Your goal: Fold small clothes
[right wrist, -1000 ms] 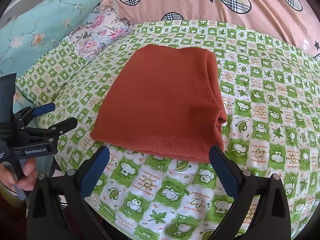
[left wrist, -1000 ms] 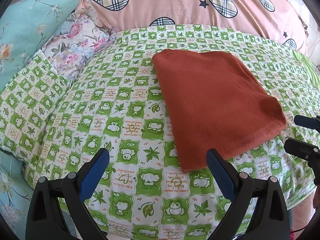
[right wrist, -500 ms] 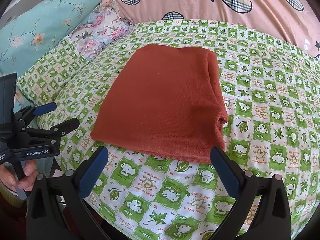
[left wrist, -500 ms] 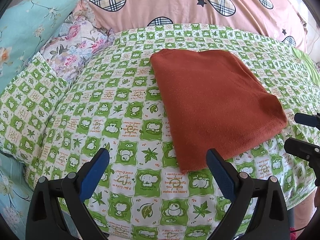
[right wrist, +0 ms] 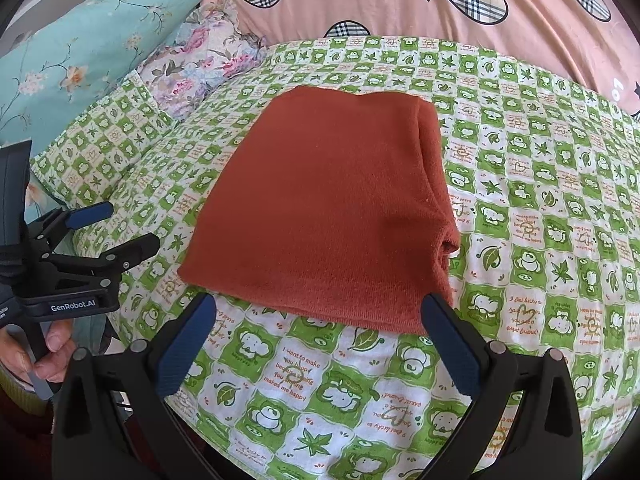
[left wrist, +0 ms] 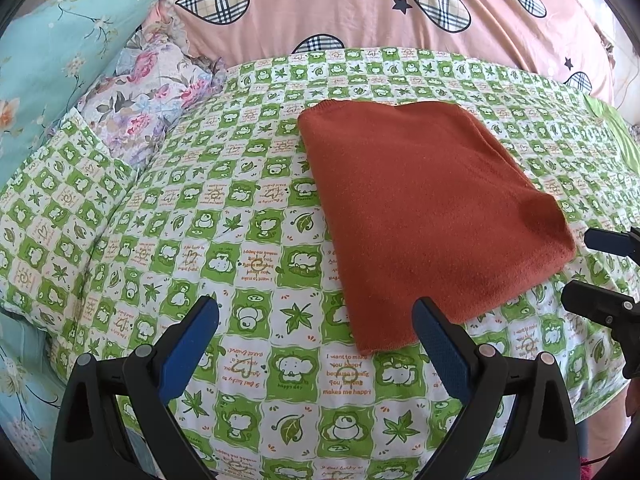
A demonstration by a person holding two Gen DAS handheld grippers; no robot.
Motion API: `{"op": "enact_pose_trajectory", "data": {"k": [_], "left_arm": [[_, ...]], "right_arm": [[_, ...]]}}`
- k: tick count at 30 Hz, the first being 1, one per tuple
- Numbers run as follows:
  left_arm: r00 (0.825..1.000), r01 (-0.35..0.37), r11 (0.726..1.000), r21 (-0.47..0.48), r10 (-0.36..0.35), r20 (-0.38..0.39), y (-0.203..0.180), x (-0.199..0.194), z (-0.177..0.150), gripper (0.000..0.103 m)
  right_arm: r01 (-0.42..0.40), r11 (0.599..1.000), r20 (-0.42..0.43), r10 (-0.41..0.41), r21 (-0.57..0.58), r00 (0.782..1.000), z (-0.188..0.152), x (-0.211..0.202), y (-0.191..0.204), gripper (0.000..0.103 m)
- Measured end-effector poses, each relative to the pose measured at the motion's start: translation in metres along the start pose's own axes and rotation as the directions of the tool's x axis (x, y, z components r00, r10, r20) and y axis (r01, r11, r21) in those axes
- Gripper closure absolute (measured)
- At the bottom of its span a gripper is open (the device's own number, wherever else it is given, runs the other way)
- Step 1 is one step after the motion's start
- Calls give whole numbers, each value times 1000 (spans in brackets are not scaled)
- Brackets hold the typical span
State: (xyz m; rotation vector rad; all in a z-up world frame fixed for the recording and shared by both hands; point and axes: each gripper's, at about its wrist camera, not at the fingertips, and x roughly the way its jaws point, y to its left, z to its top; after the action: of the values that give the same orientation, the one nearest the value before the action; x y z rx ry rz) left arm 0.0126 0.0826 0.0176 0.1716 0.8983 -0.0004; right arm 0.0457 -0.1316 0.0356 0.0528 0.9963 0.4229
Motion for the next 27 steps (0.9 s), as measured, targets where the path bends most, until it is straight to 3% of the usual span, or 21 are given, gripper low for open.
{"op": "enact_pose_trajectory", "data": {"k": [27], "left_arm": [[1000,7,1000,21,-8,15,-1,2,8,5]], "right_arm": [[10,1000,-14,-11,-20,1000,17,10,-6,1]]}}
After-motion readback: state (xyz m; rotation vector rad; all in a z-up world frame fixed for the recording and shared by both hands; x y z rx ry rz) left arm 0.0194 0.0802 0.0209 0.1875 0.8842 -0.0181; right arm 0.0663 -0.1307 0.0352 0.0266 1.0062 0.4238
